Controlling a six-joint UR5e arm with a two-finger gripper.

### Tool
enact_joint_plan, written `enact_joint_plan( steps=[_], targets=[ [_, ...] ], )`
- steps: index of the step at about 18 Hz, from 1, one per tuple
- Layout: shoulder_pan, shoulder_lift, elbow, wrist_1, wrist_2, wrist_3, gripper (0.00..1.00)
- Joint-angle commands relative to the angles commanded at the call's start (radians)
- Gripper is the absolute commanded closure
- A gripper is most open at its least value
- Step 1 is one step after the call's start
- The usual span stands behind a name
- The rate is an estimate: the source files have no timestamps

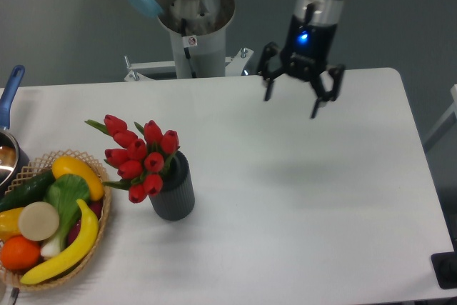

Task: Pick up the flowers from the vase
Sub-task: 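Lower the gripper around the tulip stems just above the vase rim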

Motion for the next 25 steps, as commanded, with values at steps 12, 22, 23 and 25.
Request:
enact_joint_plan(
  steps=[12, 22, 23, 25],
  targets=[
    [-0.169, -0.08, -0.022, 0.031, -0.095, 0.028, 0.0],
    [-0.226, -0.164, -0.051, 0.135, -0.246, 0.019, 0.0],
    [-0.227, -0.164, -0.057, 0.137, -0.246, 0.019, 0.0],
    [-0.229, -0.166, -0.061, 0.137, -0.252, 0.016, 0.0]
  ],
)
